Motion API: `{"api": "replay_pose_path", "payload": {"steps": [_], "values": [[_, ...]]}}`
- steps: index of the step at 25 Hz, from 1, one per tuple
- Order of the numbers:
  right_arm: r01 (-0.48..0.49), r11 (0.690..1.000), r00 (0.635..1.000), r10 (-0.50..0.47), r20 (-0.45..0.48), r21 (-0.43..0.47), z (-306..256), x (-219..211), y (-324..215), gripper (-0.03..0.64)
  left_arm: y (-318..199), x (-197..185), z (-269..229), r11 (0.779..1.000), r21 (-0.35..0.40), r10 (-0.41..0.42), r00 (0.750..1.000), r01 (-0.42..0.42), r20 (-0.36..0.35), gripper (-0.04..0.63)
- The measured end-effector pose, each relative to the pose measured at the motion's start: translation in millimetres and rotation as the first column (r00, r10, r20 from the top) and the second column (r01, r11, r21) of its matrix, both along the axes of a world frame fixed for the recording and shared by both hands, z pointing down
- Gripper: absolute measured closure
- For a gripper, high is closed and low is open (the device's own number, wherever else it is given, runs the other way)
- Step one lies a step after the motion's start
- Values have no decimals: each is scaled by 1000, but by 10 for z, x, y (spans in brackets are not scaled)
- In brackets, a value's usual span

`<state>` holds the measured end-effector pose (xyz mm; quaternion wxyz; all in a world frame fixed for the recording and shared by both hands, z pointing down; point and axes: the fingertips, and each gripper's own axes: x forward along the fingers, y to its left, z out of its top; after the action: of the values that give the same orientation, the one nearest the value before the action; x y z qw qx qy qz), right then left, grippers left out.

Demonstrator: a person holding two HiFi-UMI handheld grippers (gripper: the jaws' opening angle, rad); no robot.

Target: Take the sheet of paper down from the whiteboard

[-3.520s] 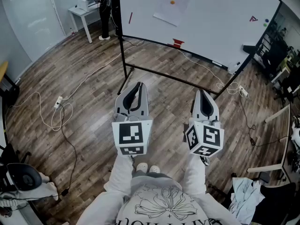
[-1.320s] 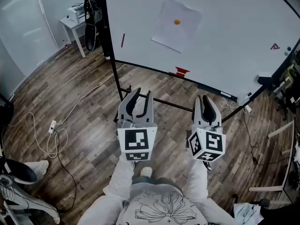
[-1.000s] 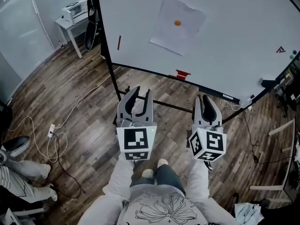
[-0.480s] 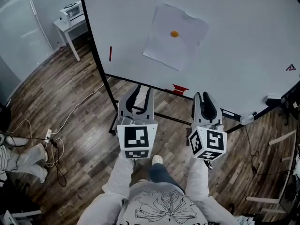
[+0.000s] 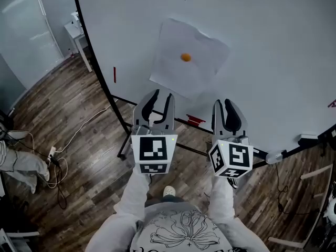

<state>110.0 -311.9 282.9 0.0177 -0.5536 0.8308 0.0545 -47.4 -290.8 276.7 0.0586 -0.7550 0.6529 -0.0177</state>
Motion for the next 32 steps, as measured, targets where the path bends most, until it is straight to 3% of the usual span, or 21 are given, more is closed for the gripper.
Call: {"api": "replay_pose_path", "payload": {"steps": [13,32], "values": [[24,999,1000,-23,-6,24,-125,-59,-618,511,-671,123,-47,1000,-14,13,1000,-12,11,474],[-33,998,999,35,-31,61,-322,-208,-1072,508,-1406,279,-133,991,-21,131,990,-130,50,442]]}}
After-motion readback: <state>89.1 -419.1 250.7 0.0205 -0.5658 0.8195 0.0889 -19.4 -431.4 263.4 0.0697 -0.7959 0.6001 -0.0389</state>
